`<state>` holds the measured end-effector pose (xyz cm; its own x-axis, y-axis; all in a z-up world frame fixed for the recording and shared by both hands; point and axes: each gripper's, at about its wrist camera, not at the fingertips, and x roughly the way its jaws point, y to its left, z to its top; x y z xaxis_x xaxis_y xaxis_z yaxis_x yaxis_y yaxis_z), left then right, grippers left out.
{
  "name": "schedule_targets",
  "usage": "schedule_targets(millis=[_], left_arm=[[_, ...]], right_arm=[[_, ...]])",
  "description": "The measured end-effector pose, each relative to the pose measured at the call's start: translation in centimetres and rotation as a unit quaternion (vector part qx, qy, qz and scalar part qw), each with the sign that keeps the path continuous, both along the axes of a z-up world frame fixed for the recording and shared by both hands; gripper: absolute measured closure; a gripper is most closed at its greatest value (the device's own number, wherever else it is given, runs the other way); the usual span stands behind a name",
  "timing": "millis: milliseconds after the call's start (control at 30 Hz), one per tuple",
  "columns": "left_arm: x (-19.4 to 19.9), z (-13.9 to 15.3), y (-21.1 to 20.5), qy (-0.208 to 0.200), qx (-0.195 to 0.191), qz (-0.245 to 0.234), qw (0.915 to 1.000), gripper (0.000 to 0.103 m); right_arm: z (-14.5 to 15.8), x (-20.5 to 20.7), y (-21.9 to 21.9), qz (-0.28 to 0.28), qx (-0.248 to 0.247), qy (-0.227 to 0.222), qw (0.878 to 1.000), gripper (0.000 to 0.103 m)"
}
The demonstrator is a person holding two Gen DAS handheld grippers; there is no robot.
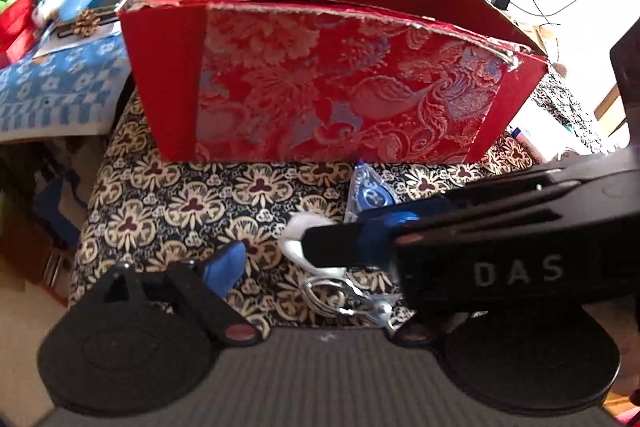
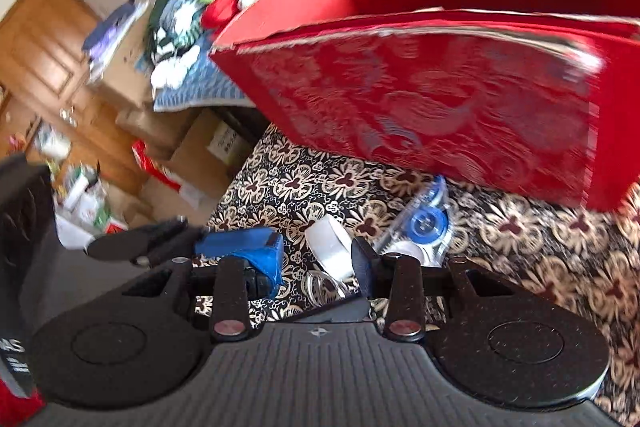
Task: Organize rigid objects
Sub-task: 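Close the right tool on the white tape roll, then lift the white tape roll with the right tool and carry it into the box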
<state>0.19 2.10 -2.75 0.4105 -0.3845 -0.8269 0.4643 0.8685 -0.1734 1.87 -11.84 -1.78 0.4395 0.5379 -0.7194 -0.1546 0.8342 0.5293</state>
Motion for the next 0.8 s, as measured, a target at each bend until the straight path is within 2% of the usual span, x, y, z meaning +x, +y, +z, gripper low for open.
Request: schedule_targets(millis=[33,167,200,233,300,400,567,800], left_arm=[[0.4,-0.2,0.3,0.008,-0.006,-0.002,1.0,0.028],[1.8,-1.2,0.6,0.029,-0.021,-0.011,0.9993,0.035],[2.0,-1.3,0.6,0.036,-0.026,-0.015,0.9989,0.041],[2.2,-1.6,0.7,0.045,-0.032,-0.02,0.9983,0.052],[2.7,-1.8,0.7,0.054,-0.039,-0.029,0.9974,0.06],[3.0,-1.8,0.9,0.053,-0.046,-0.035,0.9969,0.061],[2.9,-0.4,1.0,0.036,-0.056,-0.057,0.9961,0.062],[2.3,5.9,0.0,-0.027,-0.09,-0.118,0.9885,0.062]], right_arm=[[-0.2,0.4,0.2,0.001,-0.003,0.005,1.0,0.082],[-1.1,1.1,0.2,-0.005,-0.005,0.02,1.0,0.084],[-1.3,1.3,0.2,-0.007,-0.005,0.029,1.0,0.085],[-1.6,1.4,0.2,-0.008,-0.004,0.037,0.999,0.086],[-1.8,1.4,0.0,-0.013,0.006,0.04,0.999,0.09],[-1.7,1.5,0.1,-0.018,0.014,0.037,0.999,0.1],[-0.2,1.4,0.2,-0.025,0.014,0.02,0.999,0.103],[5.4,-0.4,-1.7,-0.057,0.005,-0.042,0.998,0.103]])
